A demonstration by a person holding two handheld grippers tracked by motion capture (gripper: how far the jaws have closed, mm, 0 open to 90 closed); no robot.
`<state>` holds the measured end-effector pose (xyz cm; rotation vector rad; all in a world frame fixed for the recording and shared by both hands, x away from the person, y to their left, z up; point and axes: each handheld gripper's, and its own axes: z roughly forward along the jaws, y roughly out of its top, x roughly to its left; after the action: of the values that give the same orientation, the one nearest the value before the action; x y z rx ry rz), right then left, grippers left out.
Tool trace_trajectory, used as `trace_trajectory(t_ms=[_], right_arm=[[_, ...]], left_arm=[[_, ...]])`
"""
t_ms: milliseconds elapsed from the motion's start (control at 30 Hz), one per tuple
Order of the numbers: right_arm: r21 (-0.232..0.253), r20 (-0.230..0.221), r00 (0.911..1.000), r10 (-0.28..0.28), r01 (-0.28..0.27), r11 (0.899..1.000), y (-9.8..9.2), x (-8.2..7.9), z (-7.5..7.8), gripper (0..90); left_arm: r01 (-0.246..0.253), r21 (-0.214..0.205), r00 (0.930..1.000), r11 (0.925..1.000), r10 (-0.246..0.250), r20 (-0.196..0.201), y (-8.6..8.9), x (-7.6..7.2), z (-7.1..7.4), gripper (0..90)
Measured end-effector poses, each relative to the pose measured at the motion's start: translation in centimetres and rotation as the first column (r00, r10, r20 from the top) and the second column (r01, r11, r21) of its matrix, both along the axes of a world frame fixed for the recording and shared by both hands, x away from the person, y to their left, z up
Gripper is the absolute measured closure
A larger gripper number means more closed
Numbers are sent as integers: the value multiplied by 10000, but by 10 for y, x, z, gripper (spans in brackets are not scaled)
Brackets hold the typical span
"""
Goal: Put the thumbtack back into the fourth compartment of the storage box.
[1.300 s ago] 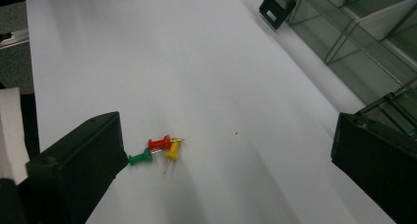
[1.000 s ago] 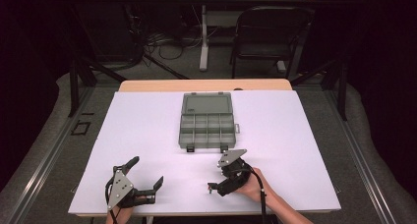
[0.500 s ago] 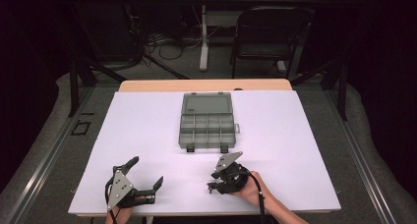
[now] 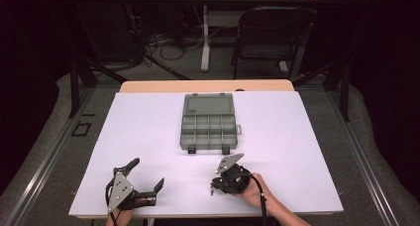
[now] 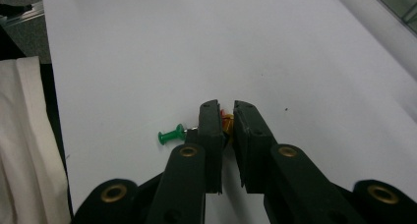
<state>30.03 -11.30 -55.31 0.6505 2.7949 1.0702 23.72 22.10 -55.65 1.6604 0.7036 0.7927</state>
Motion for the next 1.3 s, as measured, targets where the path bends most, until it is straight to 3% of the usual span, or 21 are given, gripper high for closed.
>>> trace_trajectory(t_ms=[333,400,467,1300], right_arm=[[87,157,9998,-78,77,9999,-6,2,9,825],[-509,619,9981,-10,42,9987,-5,0,11,825],[-660,775,9969,89,-38,9978,-4,-2,13,826],[158,691,9958,-607,598,9981,-21,7,23,832]], left_arm=[[-7,40,10000,10000,7,-14,0,0,0,0],[-19,34,10000,10000,19,-10,0,0,0,0],[-13,21,10000,10000,13,-2,0,0,0,0],[-14,68,10000,10000,13,62,-1,-1,1,0]])
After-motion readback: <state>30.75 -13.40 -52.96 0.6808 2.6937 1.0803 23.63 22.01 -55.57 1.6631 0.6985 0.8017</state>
